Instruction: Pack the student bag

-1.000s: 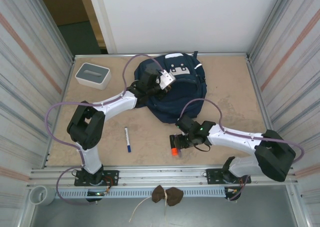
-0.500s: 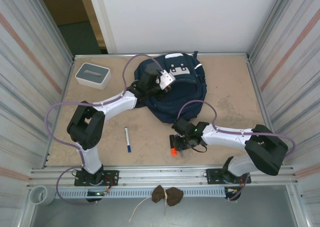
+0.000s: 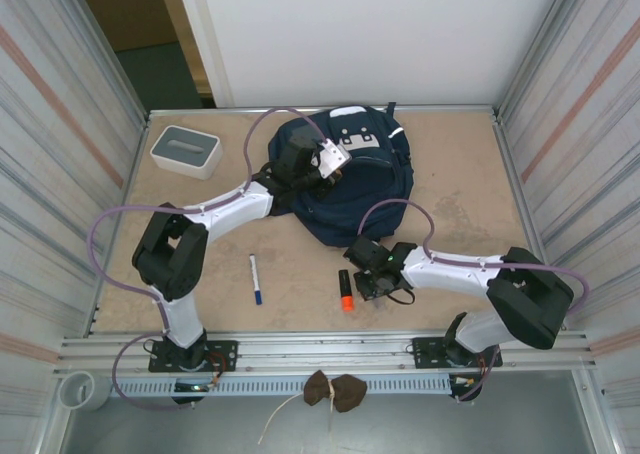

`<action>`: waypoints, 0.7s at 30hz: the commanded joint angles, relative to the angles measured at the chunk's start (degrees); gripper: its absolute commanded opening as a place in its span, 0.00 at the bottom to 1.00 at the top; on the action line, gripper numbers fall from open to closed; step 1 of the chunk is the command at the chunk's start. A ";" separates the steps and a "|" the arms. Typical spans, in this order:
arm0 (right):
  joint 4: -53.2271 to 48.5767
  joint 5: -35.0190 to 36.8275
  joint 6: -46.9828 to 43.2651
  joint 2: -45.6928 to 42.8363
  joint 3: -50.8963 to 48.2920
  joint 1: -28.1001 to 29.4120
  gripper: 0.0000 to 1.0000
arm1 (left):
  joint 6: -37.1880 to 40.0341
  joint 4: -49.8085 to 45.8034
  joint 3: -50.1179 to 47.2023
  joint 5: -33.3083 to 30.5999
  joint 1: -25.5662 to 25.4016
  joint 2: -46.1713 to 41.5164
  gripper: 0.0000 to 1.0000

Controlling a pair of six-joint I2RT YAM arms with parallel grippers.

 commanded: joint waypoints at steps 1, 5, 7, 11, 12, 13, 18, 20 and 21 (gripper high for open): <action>-0.56 0.60 -0.06 0.08 -0.41 -1.50 0.14 | -0.91 0.55 0.72 0.37 0.46 -4.45 0.00; -1.09 -1.97 -0.81 -5.15 0.10 -4.98 0.05 | -4.09 -1.54 2.54 0.64 0.50 -5.05 0.00; -0.26 -5.39 -0.83 -9.75 0.48 -7.79 0.05 | -6.51 -2.21 3.48 1.49 0.80 -5.53 0.00; 8.00 -17.01 2.31 -17.64 0.00 -16.60 0.05 | -12.76 -3.28 5.92 5.27 2.40 -5.79 0.00; 10.75 -19.73 3.79 -18.52 0.24 -18.63 0.05 | -14.48 -3.87 6.81 6.31 2.81 -5.57 0.00; 13.40 -21.79 5.38 -18.98 0.85 -20.40 0.05 | -15.74 -4.41 7.75 7.19 3.19 -5.31 0.00; 27.70 -23.10 17.97 -16.61 2.69 -26.47 0.06 | -17.41 -6.21 10.84 10.12 3.40 -4.17 0.00; 35.03 -22.02 24.75 -13.45 2.55 -28.07 0.06 | -17.42 -6.73 11.74 11.29 3.44 -3.47 0.00; 38.36 -20.96 27.57 -11.39 3.07 -28.40 0.06 | -17.42 -7.00 12.38 11.78 3.40 -3.10 0.00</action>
